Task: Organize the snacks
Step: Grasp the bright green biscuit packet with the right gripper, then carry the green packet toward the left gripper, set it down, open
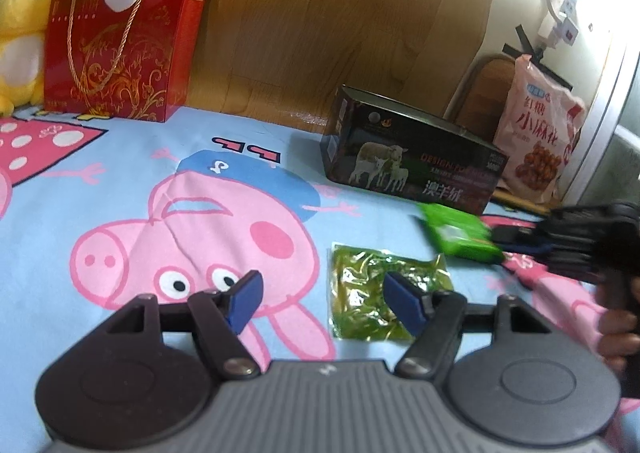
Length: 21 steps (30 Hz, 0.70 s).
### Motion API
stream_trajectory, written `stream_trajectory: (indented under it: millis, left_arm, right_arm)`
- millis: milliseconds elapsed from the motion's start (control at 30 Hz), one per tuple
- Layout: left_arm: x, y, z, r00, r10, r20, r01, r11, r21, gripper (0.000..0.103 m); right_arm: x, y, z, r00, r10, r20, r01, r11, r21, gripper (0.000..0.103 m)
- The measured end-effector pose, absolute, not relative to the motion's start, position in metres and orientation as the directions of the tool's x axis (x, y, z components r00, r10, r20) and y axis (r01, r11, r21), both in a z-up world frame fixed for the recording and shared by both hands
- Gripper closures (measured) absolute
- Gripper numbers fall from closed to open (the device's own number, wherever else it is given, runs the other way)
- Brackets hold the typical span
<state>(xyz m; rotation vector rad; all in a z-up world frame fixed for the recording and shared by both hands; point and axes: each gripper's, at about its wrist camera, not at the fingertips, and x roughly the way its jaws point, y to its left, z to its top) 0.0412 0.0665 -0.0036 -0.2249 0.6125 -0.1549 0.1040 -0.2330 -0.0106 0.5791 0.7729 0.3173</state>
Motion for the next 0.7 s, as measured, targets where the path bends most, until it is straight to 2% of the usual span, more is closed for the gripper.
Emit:
stream_trajectory:
  millis: [67,200,300,433,700]
  left_arm:
    - [0.041,0.063,-0.003,0.807,-0.193,-0.558,0.072,0.970,-0.231,0.031]
    - [0.041,0.057,-0.003,0.807,-0.162,-0.569,0.064,0.980,-0.188,0.030]
    - [0.042,0.054,-0.004,0.805,-0.138,-0.576,0.055,0.986,-0.160,0.024]
    - [0.041,0.051,-0.004,0.804,-0.110,-0.584,0.041,0.991,-0.130,0.024]
    - [0.042,0.047,-0.004,0.804,-0.072,-0.591,0.021,0.995,-0.093,0.024]
  right_arm:
    - [0.089,-0.246,-0.012,0.691,0.472,-0.548,-0.047,0.786,0.617,0.091]
    - [0.057,-0.258,-0.018,0.709,0.470,-0.525,-0.051,0.777,0.627,0.091]
    - [0.041,-0.262,-0.018,0.723,0.466,-0.510,-0.075,0.787,0.612,0.091]
    - [0.034,-0.275,-0.030,0.738,0.477,-0.478,-0.066,0.756,0.652,0.079]
    - [0.031,-0.290,-0.036,0.754,0.499,-0.427,-0.047,0.690,0.722,0.079]
